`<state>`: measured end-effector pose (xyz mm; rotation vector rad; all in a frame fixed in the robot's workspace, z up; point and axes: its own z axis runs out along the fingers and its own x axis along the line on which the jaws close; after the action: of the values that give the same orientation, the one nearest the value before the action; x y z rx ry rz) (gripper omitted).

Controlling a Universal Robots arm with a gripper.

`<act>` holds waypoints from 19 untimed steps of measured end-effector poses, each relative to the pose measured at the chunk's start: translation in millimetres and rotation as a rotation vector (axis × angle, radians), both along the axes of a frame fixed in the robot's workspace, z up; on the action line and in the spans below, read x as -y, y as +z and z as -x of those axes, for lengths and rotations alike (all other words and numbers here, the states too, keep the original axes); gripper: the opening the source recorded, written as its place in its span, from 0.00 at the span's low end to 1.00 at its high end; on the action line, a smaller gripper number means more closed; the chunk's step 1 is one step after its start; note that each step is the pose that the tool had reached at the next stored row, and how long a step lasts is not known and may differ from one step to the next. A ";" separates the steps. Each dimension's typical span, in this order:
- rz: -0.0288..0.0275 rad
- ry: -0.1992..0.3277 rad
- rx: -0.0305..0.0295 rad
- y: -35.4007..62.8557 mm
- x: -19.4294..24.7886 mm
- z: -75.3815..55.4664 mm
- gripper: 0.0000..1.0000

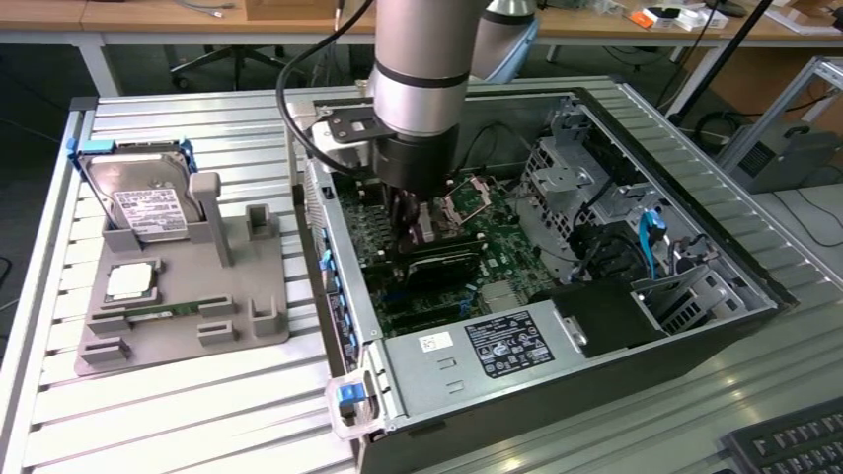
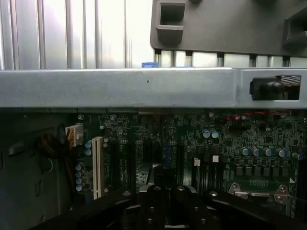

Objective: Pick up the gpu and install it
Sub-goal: 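Press down on the gpu until it lock into place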

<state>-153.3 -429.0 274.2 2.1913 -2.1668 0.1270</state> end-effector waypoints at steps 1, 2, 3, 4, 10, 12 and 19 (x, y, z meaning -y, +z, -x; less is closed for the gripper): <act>-0.0001 0.000 -0.0001 -0.6 0.0 -1.5 0.11; 0.0001 0.000 -0.0003 -1.0 0.1 -1.5 0.11; 0.0003 0.000 -0.0005 -1.3 0.1 -1.5 0.11; 0.0004 0.000 -0.0006 -1.7 0.1 -1.5 0.11; 0.0008 0.000 -0.0008 -4.4 0.2 -1.5 0.11; 0.0001 0.000 -0.0003 -5.8 0.1 -1.5 0.11; 0.0007 0.000 -0.0010 -9.9 1.3 -4.1 0.11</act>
<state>-149.2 -430.3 264.3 2.1906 -2.1660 0.1266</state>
